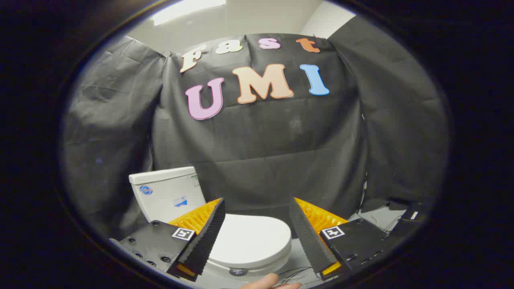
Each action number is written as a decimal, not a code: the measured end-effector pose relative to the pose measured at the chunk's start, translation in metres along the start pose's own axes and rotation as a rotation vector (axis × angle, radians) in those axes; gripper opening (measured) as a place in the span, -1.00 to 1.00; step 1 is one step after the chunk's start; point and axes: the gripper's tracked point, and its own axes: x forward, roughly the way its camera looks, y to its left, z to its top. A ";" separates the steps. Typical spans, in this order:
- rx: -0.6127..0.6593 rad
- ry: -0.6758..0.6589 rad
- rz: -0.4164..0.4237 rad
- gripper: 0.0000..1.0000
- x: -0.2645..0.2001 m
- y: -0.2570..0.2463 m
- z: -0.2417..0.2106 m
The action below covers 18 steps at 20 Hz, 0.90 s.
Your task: Open the toilet lid.
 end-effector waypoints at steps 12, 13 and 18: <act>0.015 0.082 -0.041 0.97 -0.001 0.026 -0.045; 0.017 0.075 -0.050 0.98 -0.001 0.024 -0.043; 0.081 0.060 -0.090 0.97 -0.001 0.014 -0.046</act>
